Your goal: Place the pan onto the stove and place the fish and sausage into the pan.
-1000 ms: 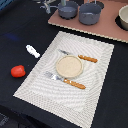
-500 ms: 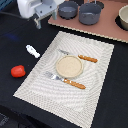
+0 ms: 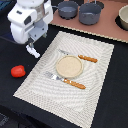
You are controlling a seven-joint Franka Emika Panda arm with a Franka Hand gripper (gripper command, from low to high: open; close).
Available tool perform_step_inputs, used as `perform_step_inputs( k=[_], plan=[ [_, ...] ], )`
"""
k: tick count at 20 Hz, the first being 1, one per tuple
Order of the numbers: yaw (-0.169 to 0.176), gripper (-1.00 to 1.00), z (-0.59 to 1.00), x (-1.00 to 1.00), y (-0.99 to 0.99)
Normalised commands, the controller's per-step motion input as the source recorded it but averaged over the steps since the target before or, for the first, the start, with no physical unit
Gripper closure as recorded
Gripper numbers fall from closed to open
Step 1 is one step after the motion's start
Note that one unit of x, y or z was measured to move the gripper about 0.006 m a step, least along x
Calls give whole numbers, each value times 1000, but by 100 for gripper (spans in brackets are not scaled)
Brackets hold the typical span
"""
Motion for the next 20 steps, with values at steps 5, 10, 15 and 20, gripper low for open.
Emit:
perform_step_inputs(
  k=[5,10,15,20],
  plan=[
    [0,-100,-420,-19,-259],
    [0,-100,-411,-273,1],
    [0,-100,-301,-354,54],
    [0,100,-239,-225,3]
  ],
)
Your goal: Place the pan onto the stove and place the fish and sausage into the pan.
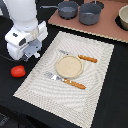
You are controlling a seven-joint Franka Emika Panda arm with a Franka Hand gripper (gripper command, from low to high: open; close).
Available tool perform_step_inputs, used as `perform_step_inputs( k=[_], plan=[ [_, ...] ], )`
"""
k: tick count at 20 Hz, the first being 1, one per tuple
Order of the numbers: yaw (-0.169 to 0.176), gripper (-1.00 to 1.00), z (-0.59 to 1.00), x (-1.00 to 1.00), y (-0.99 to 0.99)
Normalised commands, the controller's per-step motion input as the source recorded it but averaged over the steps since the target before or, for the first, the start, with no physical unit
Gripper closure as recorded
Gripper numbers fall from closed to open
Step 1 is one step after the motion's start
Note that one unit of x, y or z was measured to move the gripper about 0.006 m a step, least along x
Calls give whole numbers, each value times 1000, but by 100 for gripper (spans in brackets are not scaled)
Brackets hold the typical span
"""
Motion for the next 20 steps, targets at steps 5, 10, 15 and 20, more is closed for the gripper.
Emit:
perform_step_inputs(
  k=[5,10,15,20],
  plan=[
    [0,100,-225,-86,5],
    [0,100,-191,-21,33],
    [0,100,-129,-3,54],
    [0,100,113,22,114]
  ],
)
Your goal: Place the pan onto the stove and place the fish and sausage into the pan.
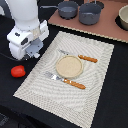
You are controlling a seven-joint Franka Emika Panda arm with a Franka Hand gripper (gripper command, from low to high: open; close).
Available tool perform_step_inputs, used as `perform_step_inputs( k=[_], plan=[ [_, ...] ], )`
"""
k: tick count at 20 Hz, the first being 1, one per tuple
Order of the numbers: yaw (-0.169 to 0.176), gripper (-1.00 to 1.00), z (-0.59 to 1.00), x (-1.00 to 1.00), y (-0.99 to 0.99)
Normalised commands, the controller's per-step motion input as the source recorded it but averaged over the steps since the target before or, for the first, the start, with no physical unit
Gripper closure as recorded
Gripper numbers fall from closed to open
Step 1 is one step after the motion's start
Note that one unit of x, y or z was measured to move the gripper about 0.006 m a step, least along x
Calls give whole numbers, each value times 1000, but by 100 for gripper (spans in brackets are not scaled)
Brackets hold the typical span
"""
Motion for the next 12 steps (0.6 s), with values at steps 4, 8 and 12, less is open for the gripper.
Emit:
perform_step_inputs(
  k=[4,8,12],
  plan=[
    [-59,100,1000,206,460],
    [-68,100,1000,327,602],
    [-22,100,1000,364,786]
  ],
)
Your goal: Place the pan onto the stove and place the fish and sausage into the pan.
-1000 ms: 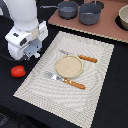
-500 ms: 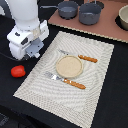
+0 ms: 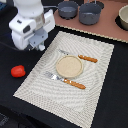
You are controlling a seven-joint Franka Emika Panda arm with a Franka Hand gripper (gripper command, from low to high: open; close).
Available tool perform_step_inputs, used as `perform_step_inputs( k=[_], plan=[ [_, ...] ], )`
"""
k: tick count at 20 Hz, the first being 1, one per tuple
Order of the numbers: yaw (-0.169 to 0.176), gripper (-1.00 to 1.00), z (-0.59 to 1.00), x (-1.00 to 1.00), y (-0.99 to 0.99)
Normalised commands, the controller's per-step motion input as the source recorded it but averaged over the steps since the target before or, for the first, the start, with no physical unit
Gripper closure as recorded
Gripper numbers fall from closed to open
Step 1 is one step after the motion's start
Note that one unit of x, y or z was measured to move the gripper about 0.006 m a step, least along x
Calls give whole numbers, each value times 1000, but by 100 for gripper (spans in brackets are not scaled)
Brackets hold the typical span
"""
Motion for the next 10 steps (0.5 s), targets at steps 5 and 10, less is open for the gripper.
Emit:
perform_step_inputs(
  k=[5,10],
  plan=[
    [0,100,864,339,906],
    [0,100,532,323,909]
  ],
)
